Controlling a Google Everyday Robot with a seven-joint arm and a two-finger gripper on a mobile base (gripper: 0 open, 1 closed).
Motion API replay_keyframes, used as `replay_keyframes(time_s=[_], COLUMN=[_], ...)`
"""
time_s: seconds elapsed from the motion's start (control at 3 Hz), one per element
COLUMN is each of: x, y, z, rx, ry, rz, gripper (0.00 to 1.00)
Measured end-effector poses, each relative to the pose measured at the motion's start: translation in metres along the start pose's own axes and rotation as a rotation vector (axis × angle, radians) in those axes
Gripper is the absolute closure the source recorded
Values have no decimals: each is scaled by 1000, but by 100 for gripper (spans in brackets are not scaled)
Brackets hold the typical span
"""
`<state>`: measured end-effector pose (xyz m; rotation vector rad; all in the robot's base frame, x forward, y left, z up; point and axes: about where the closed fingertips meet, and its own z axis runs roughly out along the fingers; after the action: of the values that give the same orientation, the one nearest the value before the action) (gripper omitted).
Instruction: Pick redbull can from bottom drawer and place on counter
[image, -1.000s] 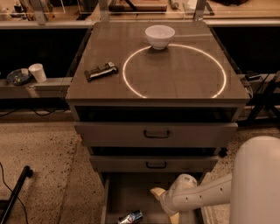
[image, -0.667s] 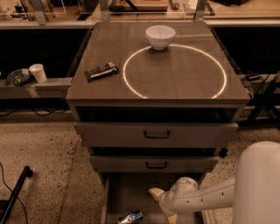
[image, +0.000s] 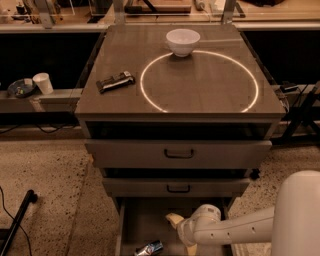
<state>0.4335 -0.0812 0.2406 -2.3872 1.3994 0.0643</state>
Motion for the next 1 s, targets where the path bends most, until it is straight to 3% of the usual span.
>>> replay_keyframes(time_s=[0.33,1.0], x=[-13,-39], y=[-4,4], z=[23,49], rx=[-22,-65], ry=[-28,-130], rz=[-15,11], gripper=[0,0])
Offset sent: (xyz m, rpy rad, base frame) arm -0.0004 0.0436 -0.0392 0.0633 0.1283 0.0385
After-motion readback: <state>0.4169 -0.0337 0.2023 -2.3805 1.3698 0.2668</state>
